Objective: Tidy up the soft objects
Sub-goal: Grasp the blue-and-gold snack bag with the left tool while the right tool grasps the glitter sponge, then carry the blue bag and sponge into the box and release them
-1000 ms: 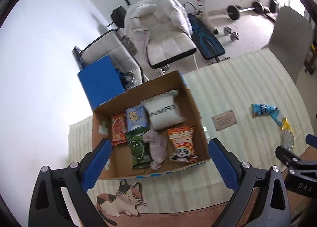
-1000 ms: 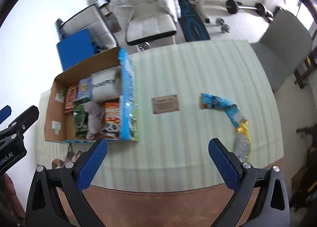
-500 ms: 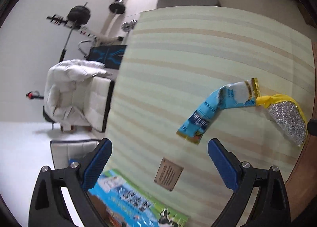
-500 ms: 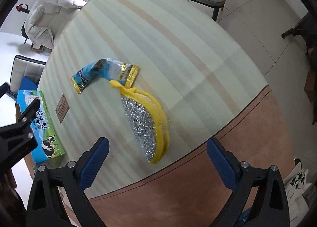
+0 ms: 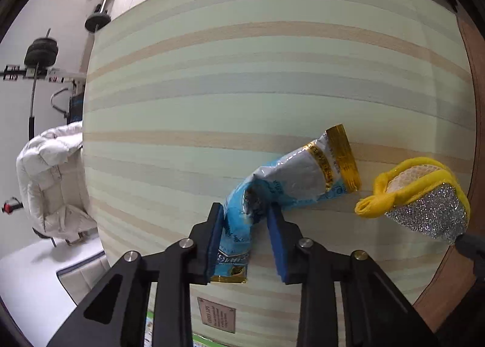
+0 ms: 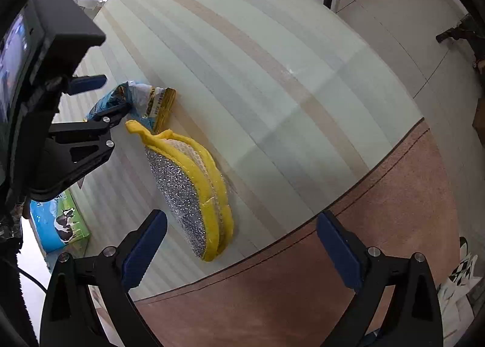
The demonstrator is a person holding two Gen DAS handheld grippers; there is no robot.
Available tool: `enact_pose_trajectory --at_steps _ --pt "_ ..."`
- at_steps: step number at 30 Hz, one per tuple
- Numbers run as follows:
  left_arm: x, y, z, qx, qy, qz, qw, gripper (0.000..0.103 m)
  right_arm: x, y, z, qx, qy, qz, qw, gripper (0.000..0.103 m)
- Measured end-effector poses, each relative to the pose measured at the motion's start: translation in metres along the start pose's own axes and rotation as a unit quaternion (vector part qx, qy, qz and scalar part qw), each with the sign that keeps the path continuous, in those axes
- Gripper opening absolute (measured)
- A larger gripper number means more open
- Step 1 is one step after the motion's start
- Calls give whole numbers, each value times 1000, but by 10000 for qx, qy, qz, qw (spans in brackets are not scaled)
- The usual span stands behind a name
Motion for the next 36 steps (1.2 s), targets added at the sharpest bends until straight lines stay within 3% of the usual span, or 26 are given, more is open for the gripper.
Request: enact_pose_trajectory --at_steps 2,5,7,9,11,16,18,23,25,26,28,30,32,33,34,36 --pt "8 -12 -3 100 -84 -455 9989 24 7 1 3 14 21 -73 10000 101" --pt "16 -43 -4 257 -325 -1490 9880 23 20 1 7 34 32 -184 9998 101" --pt "22 -64 -3 387 -438 -2122 9755 23 25 2 11 79 28 -265 9996 101" --pt "23 -92 -4 563 -656 -2808 9559 23 29 -1 15 164 14 -342 9993 99" --pt "21 -114 -5 704 -773 -3163 9429 23 33 -4 21 263 -37 -497 9984 95" --pt "16 -135 -7 744 -788 -3120 9439 27 47 -8 38 387 -345 -989 9937 95" --pt "12 -133 -8 700 -949 -2975 9474 35 52 -10 45 485 -403 -1145 9914 95" --pt "-10 -124 0 956 -1041 -2158 9661 44 64 -13 54 527 -531 -1414 9871 95" --pt "-15 -121 0 962 -910 -1964 9715 46 69 -15 57 534 -586 -1482 9858 95" --pt "-16 -120 0 1022 -939 -2012 9697 44 71 -17 58 534 -615 -1520 9850 95" --pt "-15 -120 0 1022 -1004 -2308 9624 26 75 -19 60 526 -675 -1601 9834 95" --pt "-15 -120 -2 933 -1009 -2511 9581 24 78 -21 62 504 -700 -1649 9825 94" --pt "-16 -124 -3 880 -1073 -2867 9479 21 82 -22 63 410 -828 -1751 9802 89" --pt "-14 -129 -3 799 -1195 -3050 9414 20 85 -21 62 342 -899 -1830 9784 81" --pt "-10 -133 -4 726 -1253 -3195 9364 20 87 -20 59 207 -1017 -1948 9753 66" --pt "-12 -136 -10 604 -1326 -3471 9264 20 92 -19 57 111 -1005 -2023 9741 55"
Point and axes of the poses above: each gripper's, at about its wrist camera, not at the fingertips, and z roughly the way its jaws point, x to its left, y to its top, the point moved 6 cm from there along z, roughly the way its jaws point, and after that the axes turned 11 degrees about -x, right-handed, at the moved point
